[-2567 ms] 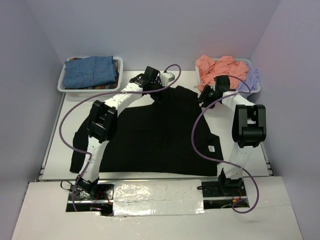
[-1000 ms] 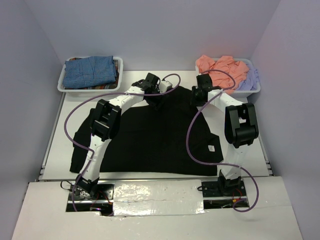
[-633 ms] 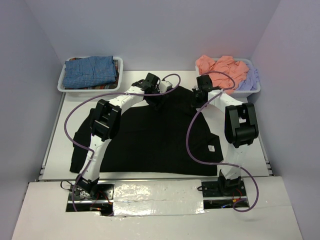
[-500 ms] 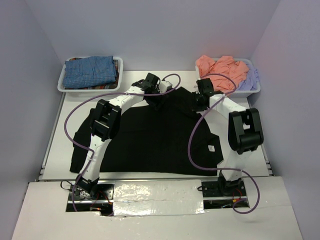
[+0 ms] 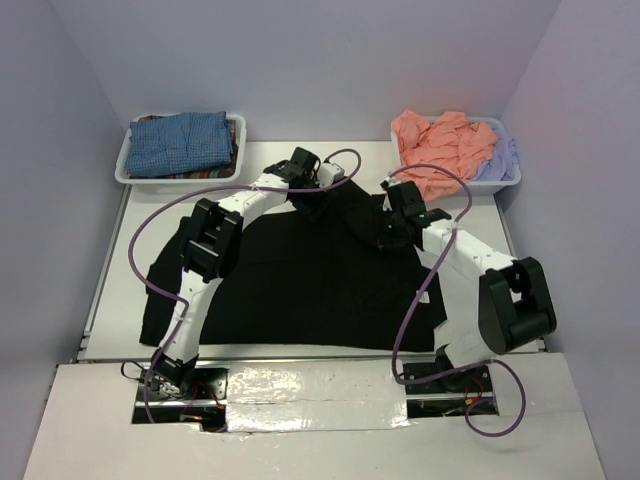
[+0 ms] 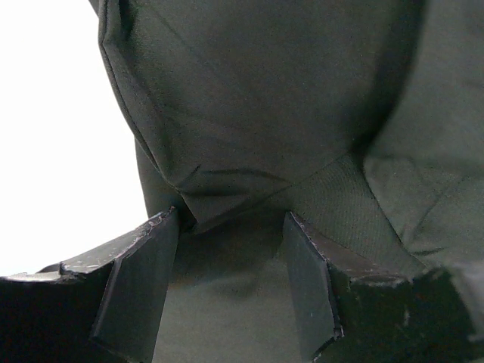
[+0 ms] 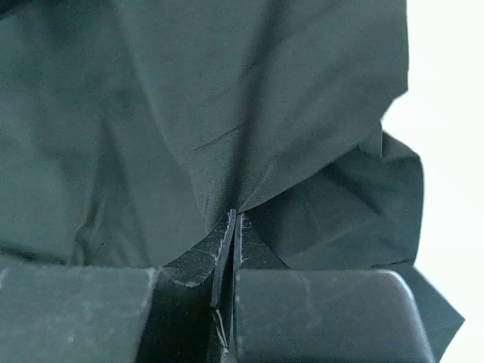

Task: Fold and stack the long sleeve shirts
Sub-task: Fold the shirt

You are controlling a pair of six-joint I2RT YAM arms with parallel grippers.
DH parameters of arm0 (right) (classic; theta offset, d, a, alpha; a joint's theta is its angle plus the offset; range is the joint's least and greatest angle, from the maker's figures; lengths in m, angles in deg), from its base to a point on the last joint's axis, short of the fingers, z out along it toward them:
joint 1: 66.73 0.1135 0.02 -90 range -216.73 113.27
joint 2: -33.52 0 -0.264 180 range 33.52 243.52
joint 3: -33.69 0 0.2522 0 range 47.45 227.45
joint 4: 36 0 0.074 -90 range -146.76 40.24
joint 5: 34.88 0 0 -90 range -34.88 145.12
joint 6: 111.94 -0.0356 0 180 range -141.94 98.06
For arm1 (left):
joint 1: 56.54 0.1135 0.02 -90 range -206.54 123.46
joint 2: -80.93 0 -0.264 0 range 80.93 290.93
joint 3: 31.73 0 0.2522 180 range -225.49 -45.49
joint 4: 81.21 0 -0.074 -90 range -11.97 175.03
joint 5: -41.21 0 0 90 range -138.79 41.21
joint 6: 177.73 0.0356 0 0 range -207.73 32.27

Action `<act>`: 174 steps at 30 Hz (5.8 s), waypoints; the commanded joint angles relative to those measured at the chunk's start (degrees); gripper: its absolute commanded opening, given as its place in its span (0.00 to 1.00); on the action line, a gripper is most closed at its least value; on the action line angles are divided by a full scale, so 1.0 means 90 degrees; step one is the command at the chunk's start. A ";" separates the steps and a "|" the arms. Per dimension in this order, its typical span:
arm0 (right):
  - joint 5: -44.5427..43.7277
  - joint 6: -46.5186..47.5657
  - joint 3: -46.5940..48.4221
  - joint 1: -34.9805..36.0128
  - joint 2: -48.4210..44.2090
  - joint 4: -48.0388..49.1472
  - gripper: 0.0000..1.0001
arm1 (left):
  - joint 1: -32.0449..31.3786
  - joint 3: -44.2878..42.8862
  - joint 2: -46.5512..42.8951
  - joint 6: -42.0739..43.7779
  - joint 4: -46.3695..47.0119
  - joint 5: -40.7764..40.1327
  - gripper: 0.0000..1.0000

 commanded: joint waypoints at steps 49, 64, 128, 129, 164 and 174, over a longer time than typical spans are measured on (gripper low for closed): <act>0.0139 -0.4442 0.2107 -0.1455 0.2994 0.1282 0.52 | -0.0018 0.0411 -0.0220 -0.0052 0.0169 -0.0080 0.69; -0.1316 -0.4218 0.2947 -0.1143 0.3267 -0.0249 0.57 | -0.0018 0.0450 -0.0190 -0.0091 0.0150 -0.0051 0.69; -0.3018 -0.1386 0.0771 0.1709 -0.0334 0.0441 0.00 | -0.0027 0.0451 -0.0356 -0.0062 0.0160 0.0017 0.72; -0.2542 -0.1337 0.0489 0.1806 -0.0646 0.0616 0.00 | -0.0027 0.0402 -0.0356 -0.0062 0.0160 0.0037 0.72; 0.1574 -0.2000 -0.2004 0.1603 -0.1860 0.1536 0.19 | -0.0135 -0.0009 -0.1225 0.0456 -0.0231 0.1453 0.80; 0.0999 -0.2410 -0.1605 0.1133 -0.0553 0.1039 0.38 | -0.0184 -0.0184 -0.1206 0.0592 -0.0396 0.0848 0.84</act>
